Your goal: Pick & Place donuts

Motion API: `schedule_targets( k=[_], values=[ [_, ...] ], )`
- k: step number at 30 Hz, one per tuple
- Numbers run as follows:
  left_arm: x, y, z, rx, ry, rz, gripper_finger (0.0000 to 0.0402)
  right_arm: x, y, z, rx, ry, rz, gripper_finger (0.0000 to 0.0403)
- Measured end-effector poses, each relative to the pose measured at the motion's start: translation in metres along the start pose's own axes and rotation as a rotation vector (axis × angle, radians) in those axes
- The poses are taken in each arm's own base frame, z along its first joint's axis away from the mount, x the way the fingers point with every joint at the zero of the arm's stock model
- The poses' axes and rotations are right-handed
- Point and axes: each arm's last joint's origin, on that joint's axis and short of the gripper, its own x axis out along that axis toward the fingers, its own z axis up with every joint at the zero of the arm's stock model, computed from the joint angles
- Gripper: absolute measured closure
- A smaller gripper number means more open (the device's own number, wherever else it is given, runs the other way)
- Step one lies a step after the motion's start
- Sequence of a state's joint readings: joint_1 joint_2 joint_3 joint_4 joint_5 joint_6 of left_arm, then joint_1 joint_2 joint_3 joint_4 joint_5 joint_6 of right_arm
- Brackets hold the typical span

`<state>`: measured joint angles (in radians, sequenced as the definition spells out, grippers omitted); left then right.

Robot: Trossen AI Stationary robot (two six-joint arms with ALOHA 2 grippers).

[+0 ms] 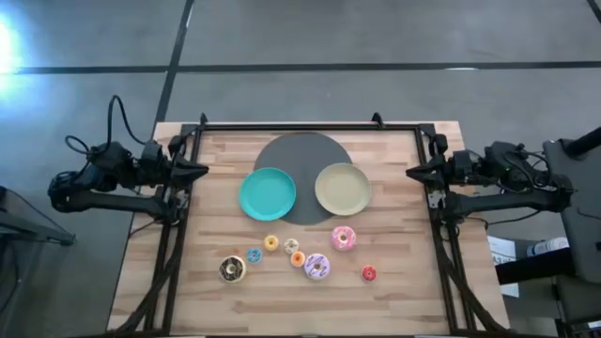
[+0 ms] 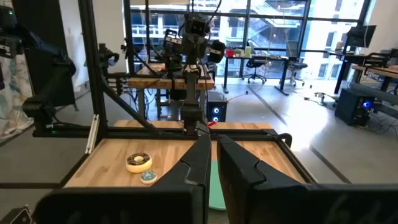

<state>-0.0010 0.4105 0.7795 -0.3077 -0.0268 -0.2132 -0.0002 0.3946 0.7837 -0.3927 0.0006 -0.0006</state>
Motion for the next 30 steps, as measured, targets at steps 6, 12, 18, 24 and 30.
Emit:
schedule_targets(
  k=[6,12,18,24,30],
  values=[
    [0.0,0.0,0.0,0.0,0.0,0.0,0.0401,0.0,0.0,0.0,0.0,0.0,0.0,0.038],
    [0.0,0.0,0.0,0.0,0.0,0.0,0.0401,0.0,0.0,0.0,0.0,0.0,0.0,0.038],
    [0.0,0.0,0.0,0.0,0.0,0.0,0.0401,0.002,0.0,0.008,0.07,-0.078,-0.009,0.038],
    [0.005,-0.002,0.01,-0.068,-0.097,-0.024,0.0401,0.028,-0.001,0.01,0.398,-0.086,-0.034,0.038],
    [0.013,-0.007,0.029,-0.323,-0.296,-0.115,0.0401,0.063,-0.002,-0.001,0.736,0.004,-0.062,0.038]
  ],
)
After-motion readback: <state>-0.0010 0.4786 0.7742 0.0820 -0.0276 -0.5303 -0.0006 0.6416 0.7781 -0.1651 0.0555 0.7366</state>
